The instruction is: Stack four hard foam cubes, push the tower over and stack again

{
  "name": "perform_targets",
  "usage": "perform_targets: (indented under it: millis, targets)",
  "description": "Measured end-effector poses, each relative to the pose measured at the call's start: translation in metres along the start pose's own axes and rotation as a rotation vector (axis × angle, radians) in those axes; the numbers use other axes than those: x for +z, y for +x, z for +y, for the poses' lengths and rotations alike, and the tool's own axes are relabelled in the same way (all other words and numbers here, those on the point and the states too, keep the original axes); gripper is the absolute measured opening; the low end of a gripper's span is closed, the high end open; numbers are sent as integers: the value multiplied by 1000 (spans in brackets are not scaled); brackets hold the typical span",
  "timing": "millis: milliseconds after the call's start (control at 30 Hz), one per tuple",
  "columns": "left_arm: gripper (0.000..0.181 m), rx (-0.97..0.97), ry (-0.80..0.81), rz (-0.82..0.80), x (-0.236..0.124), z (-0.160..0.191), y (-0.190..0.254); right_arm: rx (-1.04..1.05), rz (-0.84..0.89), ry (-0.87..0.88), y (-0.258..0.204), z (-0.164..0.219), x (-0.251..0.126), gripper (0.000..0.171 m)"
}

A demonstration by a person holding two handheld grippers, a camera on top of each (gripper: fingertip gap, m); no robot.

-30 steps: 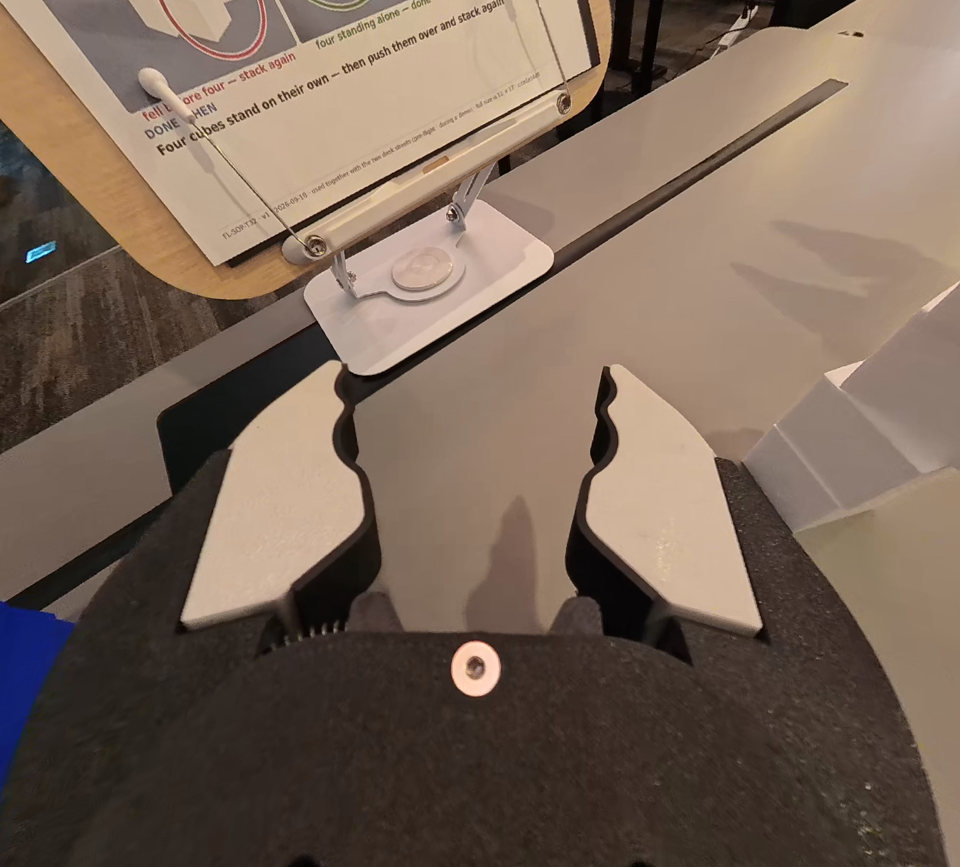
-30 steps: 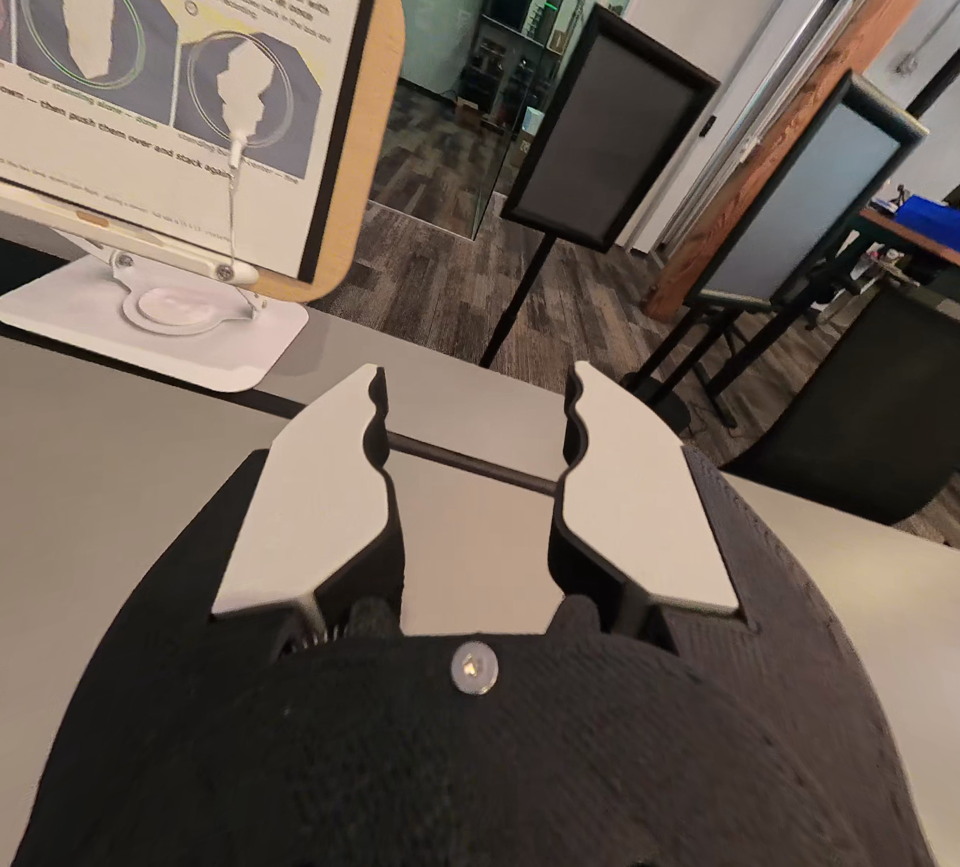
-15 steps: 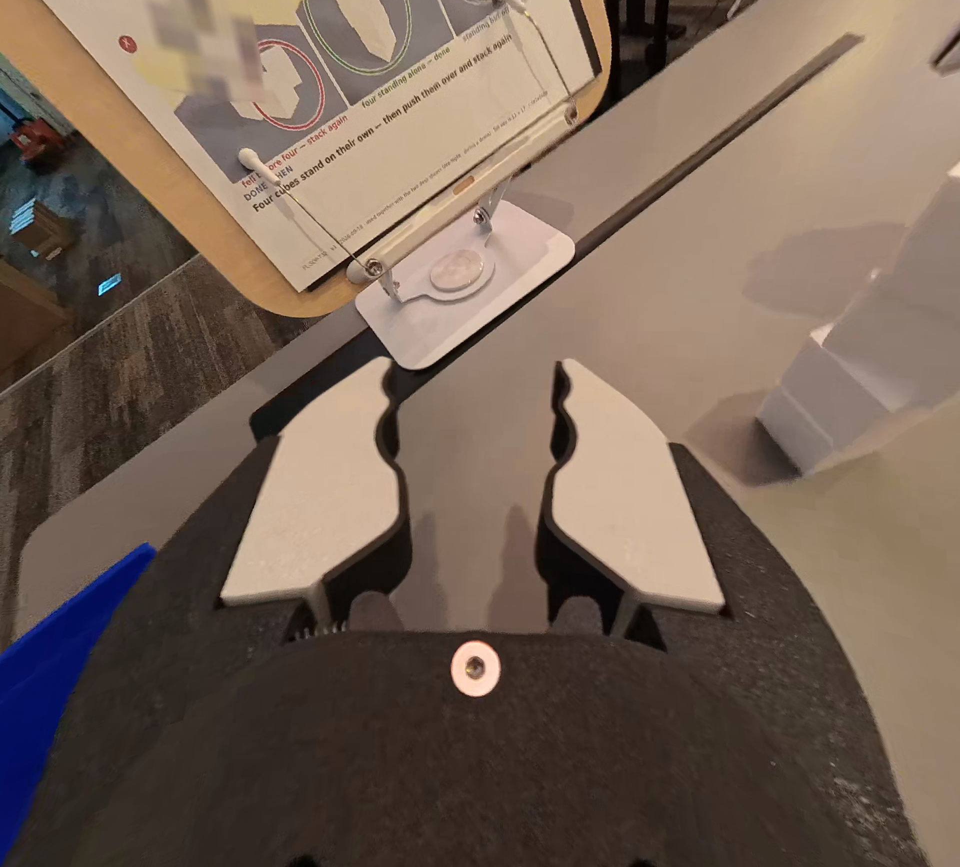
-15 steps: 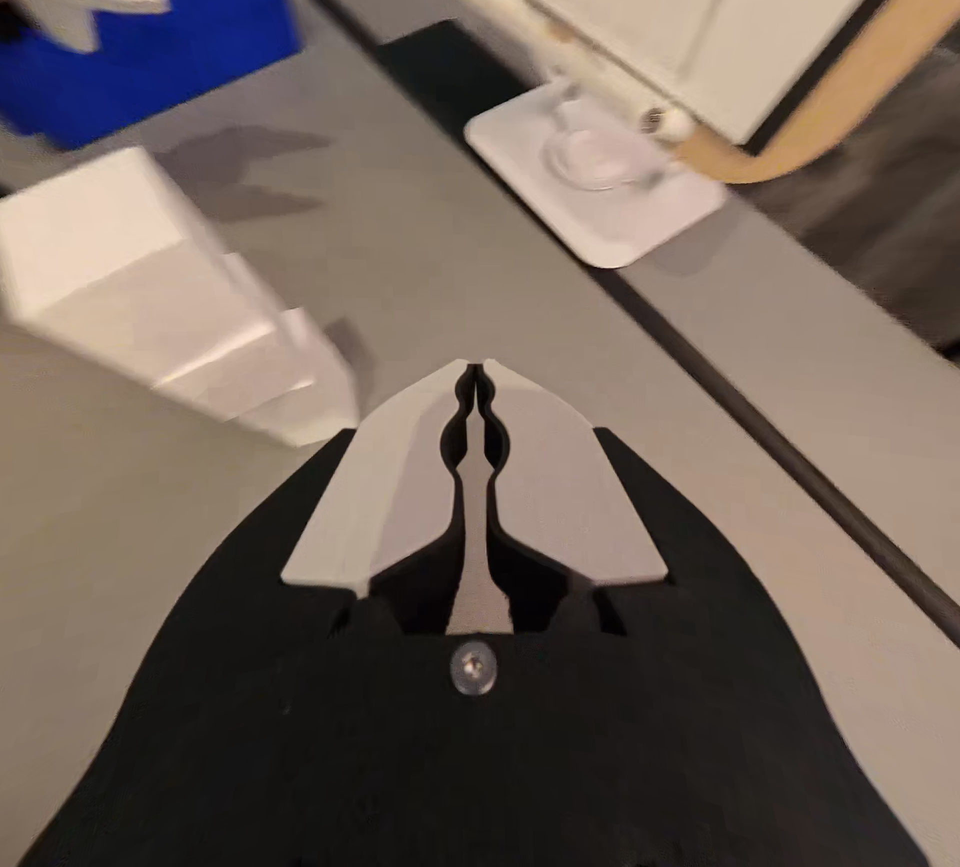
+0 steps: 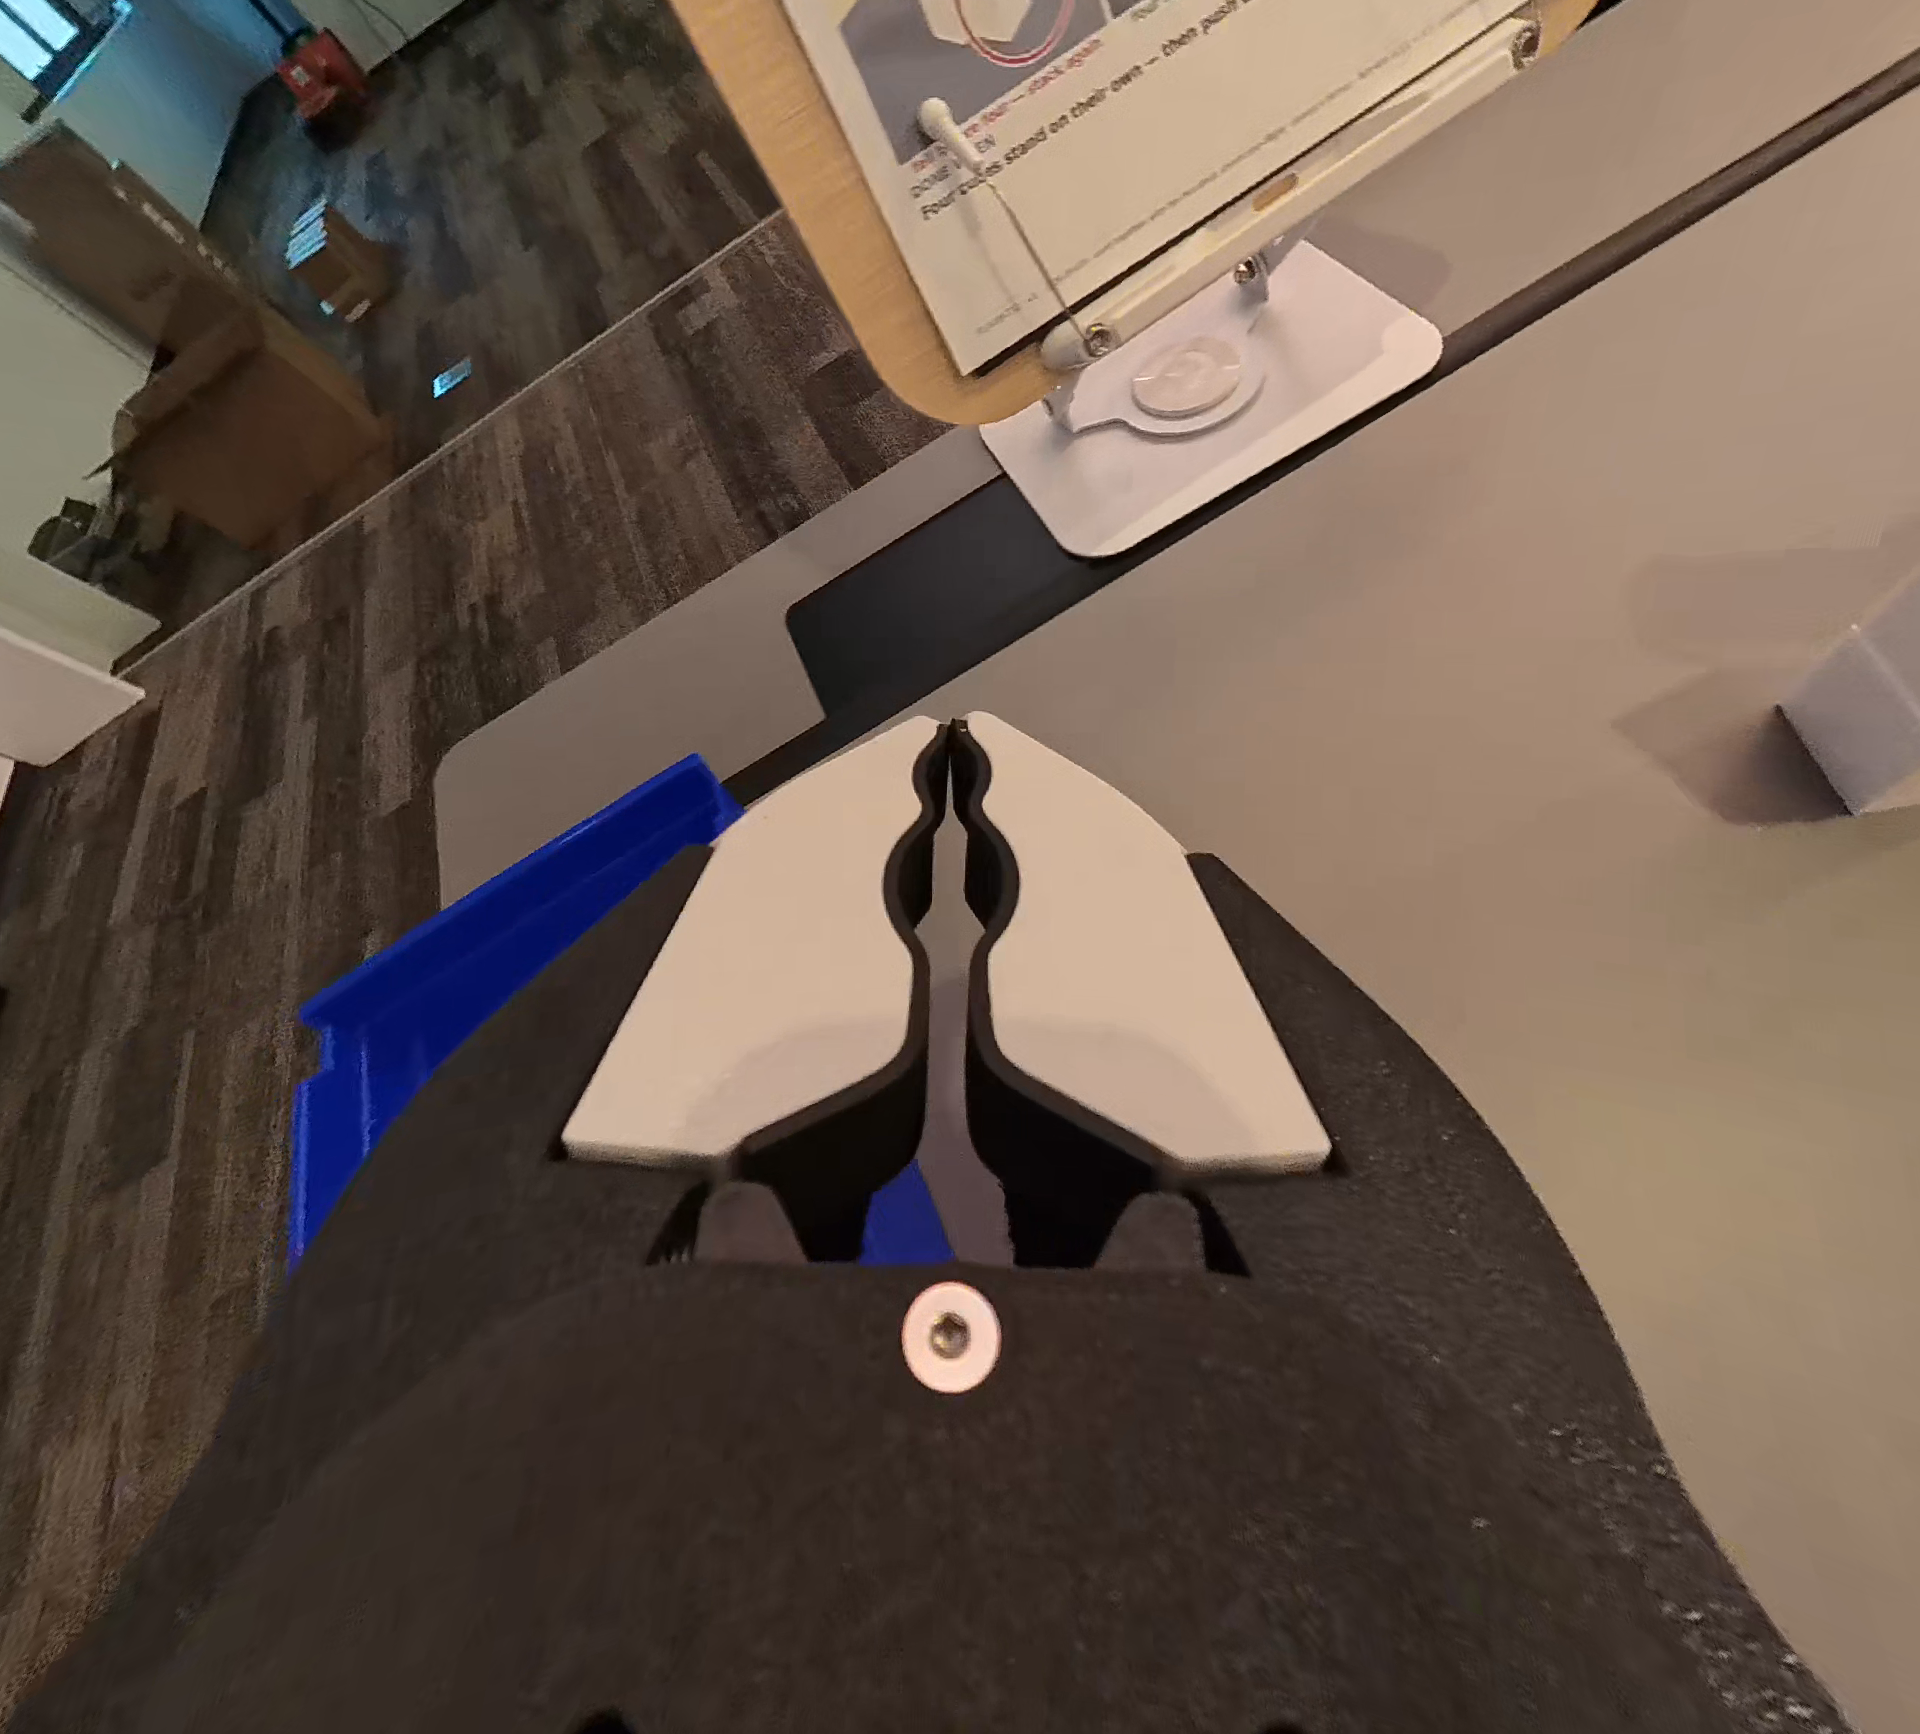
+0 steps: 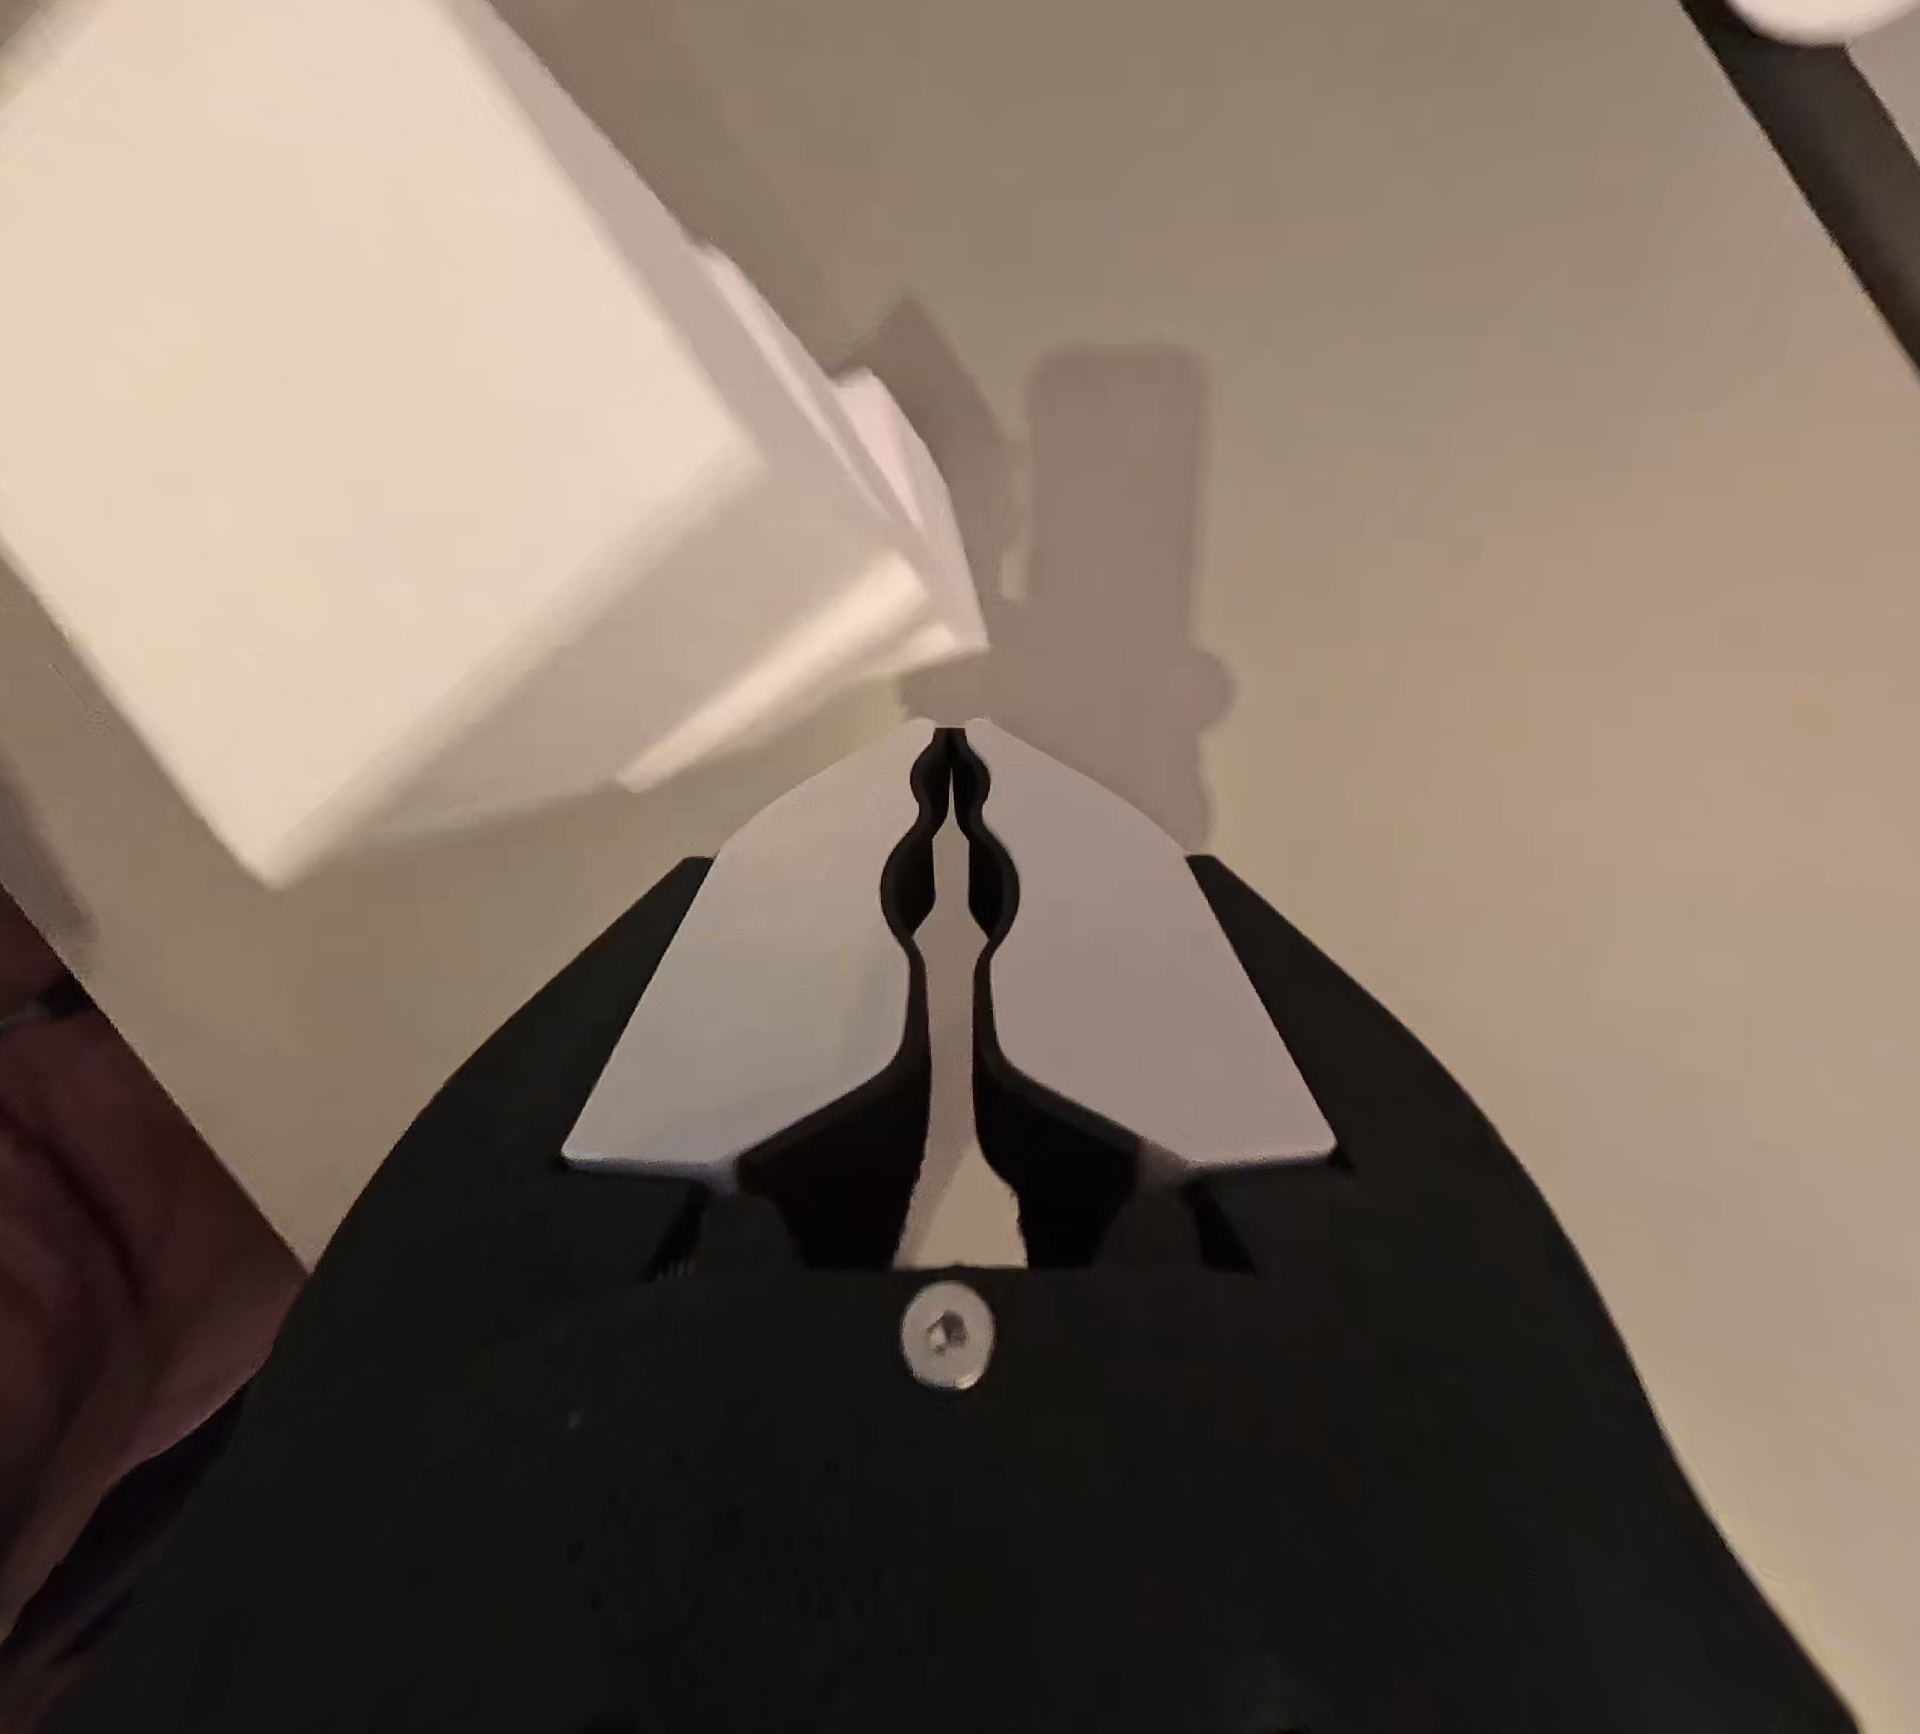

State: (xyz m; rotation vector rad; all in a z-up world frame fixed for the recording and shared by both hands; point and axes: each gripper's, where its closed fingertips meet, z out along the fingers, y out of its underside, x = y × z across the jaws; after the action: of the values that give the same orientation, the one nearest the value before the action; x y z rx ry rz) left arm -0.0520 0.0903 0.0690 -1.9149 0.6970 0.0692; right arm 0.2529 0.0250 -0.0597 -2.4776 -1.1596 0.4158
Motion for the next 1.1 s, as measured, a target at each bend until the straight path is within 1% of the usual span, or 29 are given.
perform_targets:
  millis: [67,100,167,233,367,433,533,567,633,667,733,767,800,867,967,1033,1100]
  targets:
    - [0,-15,-6,-12,-7,2,-5,-65,-2,80,-19,-23,5,1]
    - [0,-20,-11,-8,-9,3,-5,-86,33,110,-23,-32,4,1]
    - [0,-25,-7,5,-13,2,-3,-129,115,146,-24,-41,-2,1]
    - [3,-29,3,26,-14,0,1,-141,150,185,-24,-46,-12,1]
    - [29,-57,21,44,-16,-3,3,-138,145,261,-23,-48,-35,1]
    - [44,-61,35,85,-17,-5,9,-142,158,313,-19,-51,-48,1]
    - [51,-73,68,179,-22,-11,23,-191,84,344,-25,-48,-56,1]
    - [53,-77,87,200,-24,-14,26,-245,36,336,-30,-45,-54,4]
    - [54,-80,119,222,-29,-20,29,-367,-23,316,-33,-36,-46,25]
    - [54,-76,130,224,-30,-22,30,-432,-25,297,-30,-30,-39,28]
    - [55,-66,136,215,-32,-22,29,-488,-32,224,-13,-11,-21,28]
    - [55,-65,133,207,-32,-22,27,-469,-63,166,-6,1,-11,22]
    - [55,-67,132,198,-32,-21,25,-435,-109,119,-2,11,-2,11]
    - [55,-69,131,188,-32,-20,23,-378,-196,87,-1,19,10,1]
    - [55,-72,127,193,-31,-20,23,-395,-287,32,-19,25,19,1]
    - [55,-76,127,192,-29,-20,23,-432,-234,48,-24,12,27,1]
    - [55,-73,121,196,-26,-20,26,-454,-223,175,-37,-17,27,1]
